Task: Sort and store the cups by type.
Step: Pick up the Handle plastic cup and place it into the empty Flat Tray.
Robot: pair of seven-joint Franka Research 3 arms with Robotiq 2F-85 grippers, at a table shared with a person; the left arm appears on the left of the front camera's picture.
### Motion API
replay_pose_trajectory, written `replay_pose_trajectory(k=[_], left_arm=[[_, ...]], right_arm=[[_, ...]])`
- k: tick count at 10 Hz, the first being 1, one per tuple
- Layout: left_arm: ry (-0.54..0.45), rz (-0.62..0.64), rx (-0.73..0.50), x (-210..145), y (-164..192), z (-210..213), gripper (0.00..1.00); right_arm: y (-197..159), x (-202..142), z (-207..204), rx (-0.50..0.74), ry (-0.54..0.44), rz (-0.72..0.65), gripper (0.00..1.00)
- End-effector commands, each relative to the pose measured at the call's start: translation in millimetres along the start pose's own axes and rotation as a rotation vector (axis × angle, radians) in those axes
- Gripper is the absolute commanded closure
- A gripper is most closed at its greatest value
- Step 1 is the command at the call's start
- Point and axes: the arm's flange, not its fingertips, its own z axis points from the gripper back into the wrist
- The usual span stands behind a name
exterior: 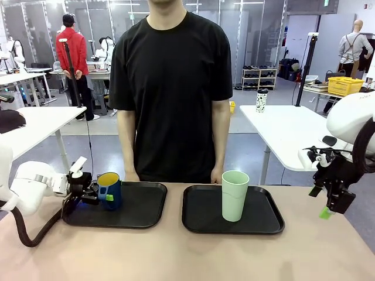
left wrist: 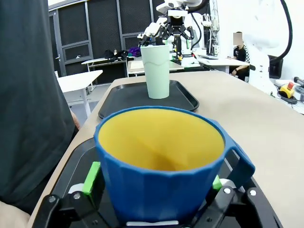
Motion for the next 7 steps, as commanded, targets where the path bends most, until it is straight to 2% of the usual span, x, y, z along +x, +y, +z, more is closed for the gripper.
replay_pose_trajectory(k=[1, 3, 7], left_arm=[[-0.018, 0.020, -0.010, -18, 2, 2, 0.00], [0.010, 0.028, 0.049, -21, 2, 8, 0.00], [0.030, 0.034, 0.079, -20, 0, 17, 0.00]], right_arm=[[0, -1, 0, -0.002, 0.007, 0.005, 0.00], [0, -1, 0, -0.002, 0.007, 0.005, 0.00], [0, -1, 0, -0.002, 0.007, 0.005, 0.00]])
